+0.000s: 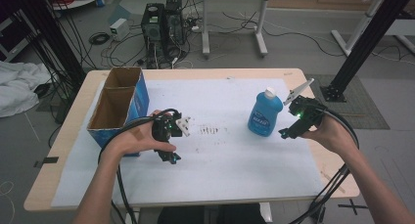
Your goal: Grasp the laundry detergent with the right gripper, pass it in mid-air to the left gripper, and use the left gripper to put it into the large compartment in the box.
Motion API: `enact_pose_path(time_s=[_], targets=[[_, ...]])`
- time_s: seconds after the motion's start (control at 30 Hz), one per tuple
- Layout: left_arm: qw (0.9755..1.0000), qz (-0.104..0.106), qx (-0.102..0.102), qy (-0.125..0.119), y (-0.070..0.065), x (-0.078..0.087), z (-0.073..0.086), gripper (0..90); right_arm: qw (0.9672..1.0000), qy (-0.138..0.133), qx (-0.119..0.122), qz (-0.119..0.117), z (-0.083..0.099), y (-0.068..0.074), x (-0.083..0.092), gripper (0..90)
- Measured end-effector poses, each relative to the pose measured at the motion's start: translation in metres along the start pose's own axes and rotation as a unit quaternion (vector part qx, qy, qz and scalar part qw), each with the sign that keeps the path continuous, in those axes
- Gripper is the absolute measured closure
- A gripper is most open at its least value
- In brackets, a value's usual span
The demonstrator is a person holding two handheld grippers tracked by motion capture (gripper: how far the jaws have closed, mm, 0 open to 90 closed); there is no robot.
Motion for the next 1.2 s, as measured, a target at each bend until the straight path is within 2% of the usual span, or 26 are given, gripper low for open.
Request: enact_pose_path(time_s=[0.1,0.13,0.17,0.27,0.43,0.67,0.93,1.2], targets=[[1.0000,-0.001,0.002,0.000,0.000,0.000,0.000,17.6,1.0000,-0.005,-0.005,0.001,-0.001,-0.002,-0.001,12.7],[1.0000,-0.001,0.003,-0.001,0.000,0.000,0.001,17.6,0.9998,-0.014,-0.012,0.004,-0.002,-0.007,-0.003,12.7],[1.0000,-0.002,0.004,-0.001,0.000,0.000,0.001,17.6,0.9994,-0.025,-0.022,-0.007,-0.004,-0.010,-0.007,12.7],[1.0000,-0.002,0.004,-0.001,0.000,0.000,0.001,17.6,0.9992,-0.029,-0.025,-0.008,-0.006,-0.012,-0.008,12.7],[1.0000,0.000,0.005,-0.004,-0.001,-0.002,-0.001,17.6,0.9976,-0.053,-0.035,-0.029,-0.019,-0.015,-0.018,12.7],[1.0000,-0.001,0.006,-0.003,0.000,-0.001,0.003,17.6,0.9951,-0.078,-0.045,-0.040,-0.027,-0.021,-0.023,12.7],[1.0000,0.000,0.006,-0.004,-0.001,-0.002,0.003,17.6,0.9932,-0.094,-0.050,-0.047,-0.036,-0.025,-0.029,12.7],[1.0000,-0.001,0.006,-0.006,-0.001,-0.002,0.003,17.6,0.9938,-0.094,-0.043,-0.041,-0.042,-0.026,-0.037,13.0]])
Point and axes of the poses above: each handheld gripper's, and its own axes: x roughly backward along the jaws, z roughly out of its underside, y roughly to its left, the point moved 10 cm from there along -x, roughly forward along the jaws, and after that the axes turned 12 degrees about y, right-handed, at the moved point
